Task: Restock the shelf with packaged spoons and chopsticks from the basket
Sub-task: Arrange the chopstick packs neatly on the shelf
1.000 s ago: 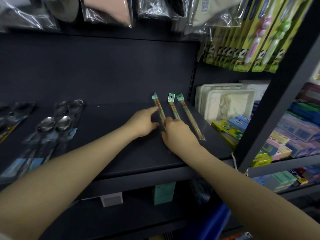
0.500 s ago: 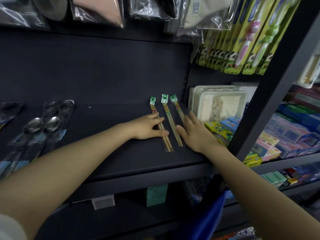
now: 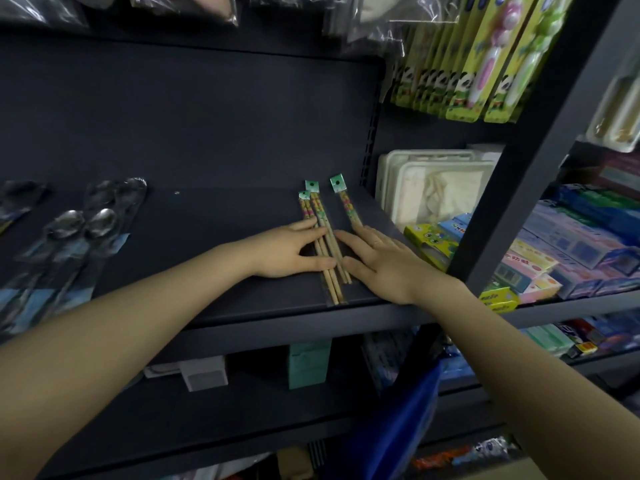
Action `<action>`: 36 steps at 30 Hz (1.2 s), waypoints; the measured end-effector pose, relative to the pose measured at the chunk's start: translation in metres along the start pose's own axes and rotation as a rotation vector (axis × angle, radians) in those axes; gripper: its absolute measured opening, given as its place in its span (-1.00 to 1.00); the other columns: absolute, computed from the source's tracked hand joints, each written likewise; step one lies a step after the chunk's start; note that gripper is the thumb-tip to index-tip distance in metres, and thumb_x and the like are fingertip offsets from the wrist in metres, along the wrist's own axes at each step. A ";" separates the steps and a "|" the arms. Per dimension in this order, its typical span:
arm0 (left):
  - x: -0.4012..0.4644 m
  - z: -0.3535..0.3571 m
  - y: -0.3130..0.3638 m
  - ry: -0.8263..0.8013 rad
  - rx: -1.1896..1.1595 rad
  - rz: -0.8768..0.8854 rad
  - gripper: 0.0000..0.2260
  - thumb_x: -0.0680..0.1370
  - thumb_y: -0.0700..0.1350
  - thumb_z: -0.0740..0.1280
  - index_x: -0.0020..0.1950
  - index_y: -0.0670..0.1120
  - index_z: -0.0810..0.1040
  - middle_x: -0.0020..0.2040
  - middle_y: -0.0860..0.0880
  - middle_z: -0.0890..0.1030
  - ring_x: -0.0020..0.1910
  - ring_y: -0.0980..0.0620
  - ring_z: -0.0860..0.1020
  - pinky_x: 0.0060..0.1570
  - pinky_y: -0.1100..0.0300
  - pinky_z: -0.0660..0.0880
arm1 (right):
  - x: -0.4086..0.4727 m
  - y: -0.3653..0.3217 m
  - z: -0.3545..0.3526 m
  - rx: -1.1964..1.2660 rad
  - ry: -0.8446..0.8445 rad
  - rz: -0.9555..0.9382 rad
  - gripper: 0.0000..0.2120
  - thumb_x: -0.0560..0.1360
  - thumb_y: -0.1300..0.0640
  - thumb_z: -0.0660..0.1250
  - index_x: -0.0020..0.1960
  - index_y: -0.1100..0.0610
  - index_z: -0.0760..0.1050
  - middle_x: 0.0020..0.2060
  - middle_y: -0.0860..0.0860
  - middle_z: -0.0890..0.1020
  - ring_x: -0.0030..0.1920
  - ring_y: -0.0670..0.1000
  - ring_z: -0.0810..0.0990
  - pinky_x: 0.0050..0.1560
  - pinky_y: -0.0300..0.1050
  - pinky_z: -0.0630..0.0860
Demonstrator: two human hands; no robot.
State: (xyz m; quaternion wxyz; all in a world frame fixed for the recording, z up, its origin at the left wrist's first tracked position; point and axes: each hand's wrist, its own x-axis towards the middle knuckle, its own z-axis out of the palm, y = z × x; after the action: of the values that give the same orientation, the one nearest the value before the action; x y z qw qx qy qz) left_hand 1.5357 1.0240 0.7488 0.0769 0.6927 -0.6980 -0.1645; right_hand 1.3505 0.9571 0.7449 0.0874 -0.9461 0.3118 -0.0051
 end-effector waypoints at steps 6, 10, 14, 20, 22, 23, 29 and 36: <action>0.003 -0.003 -0.001 -0.002 0.024 -0.050 -0.30 0.46 0.30 0.14 0.50 0.09 -0.02 0.55 0.06 -0.08 0.52 0.09 -0.04 0.46 0.20 -0.05 | 0.001 -0.001 -0.001 0.069 -0.071 -0.077 -0.48 0.62 -0.11 -0.11 0.54 -0.02 -0.09 0.55 -0.07 -0.04 0.54 -0.08 -0.15 0.53 -0.10 -0.15; 0.011 -0.011 -0.007 -0.016 0.010 -0.103 -0.29 0.44 0.32 0.15 0.50 0.11 0.00 0.55 0.08 -0.07 0.51 0.09 -0.03 0.45 0.20 -0.04 | -0.008 0.002 -0.002 0.112 -0.084 -0.099 -0.49 0.62 -0.09 -0.10 0.54 -0.02 -0.06 0.55 -0.07 -0.03 0.54 -0.07 -0.15 0.49 -0.15 -0.18; 0.023 -0.020 -0.007 0.187 -0.037 -0.076 -0.47 0.54 0.16 0.13 0.47 -0.01 0.18 0.49 -0.02 0.20 0.45 0.03 0.19 0.37 0.22 0.12 | -0.009 -0.002 -0.006 0.110 0.097 -0.134 -0.50 0.61 -0.11 -0.08 0.52 -0.03 0.03 0.55 -0.04 -0.01 0.54 -0.05 -0.11 0.51 -0.08 -0.17; 0.051 -0.042 -0.029 0.217 0.094 -0.166 -0.54 0.59 0.01 0.13 0.45 -0.14 0.24 0.49 -0.11 0.24 0.45 -0.06 0.23 0.42 0.16 0.14 | 0.021 -0.015 -0.015 0.114 -0.039 -0.204 -0.39 0.58 -0.17 0.02 0.53 0.07 0.02 0.55 -0.02 0.02 0.54 -0.06 -0.04 0.49 -0.17 -0.08; 0.058 -0.042 -0.034 0.158 0.103 -0.176 -0.53 0.59 0.05 0.11 0.46 -0.11 0.22 0.51 -0.09 0.18 0.48 -0.04 0.17 0.44 0.17 0.07 | 0.031 -0.016 -0.012 0.051 -0.109 -0.184 -0.35 0.57 -0.19 0.01 0.54 0.08 -0.08 0.55 -0.03 -0.06 0.54 -0.06 -0.09 0.51 -0.16 -0.11; 0.061 -0.042 -0.036 0.137 0.105 -0.180 -0.53 0.59 0.06 0.10 0.46 -0.10 0.21 0.52 -0.08 0.17 0.48 -0.03 0.16 0.44 0.17 0.07 | 0.033 -0.017 -0.009 0.029 -0.119 -0.181 -0.34 0.58 -0.19 0.00 0.54 0.08 -0.12 0.55 -0.03 -0.08 0.54 -0.06 -0.11 0.50 -0.16 -0.12; 0.075 -0.040 -0.046 0.113 0.081 -0.221 -0.45 0.53 0.20 0.13 0.45 -0.01 0.18 0.45 -0.08 0.29 0.39 -0.07 0.30 0.31 0.10 0.26 | 0.033 -0.017 -0.003 -0.028 -0.117 -0.161 -0.33 0.58 -0.21 -0.07 0.54 0.09 -0.20 0.55 -0.03 -0.14 0.53 -0.09 -0.16 0.50 -0.17 -0.16; 0.054 -0.035 -0.030 0.164 0.122 -0.146 -0.40 0.58 0.17 -0.01 0.52 -0.06 -0.10 0.56 -0.05 -0.11 0.53 0.01 -0.09 0.49 0.11 -0.09 | 0.016 -0.013 -0.011 0.062 0.196 -0.086 -0.45 0.61 -0.08 -0.03 0.52 0.14 0.02 0.54 0.04 0.06 0.54 -0.02 -0.02 0.49 -0.15 -0.09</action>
State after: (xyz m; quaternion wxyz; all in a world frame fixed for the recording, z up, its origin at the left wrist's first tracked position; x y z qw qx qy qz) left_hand 1.5738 0.9662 0.7644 0.0794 0.7562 -0.6458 -0.0695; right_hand 1.3700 0.9559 0.7574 0.0855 -0.9504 0.2777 -0.1109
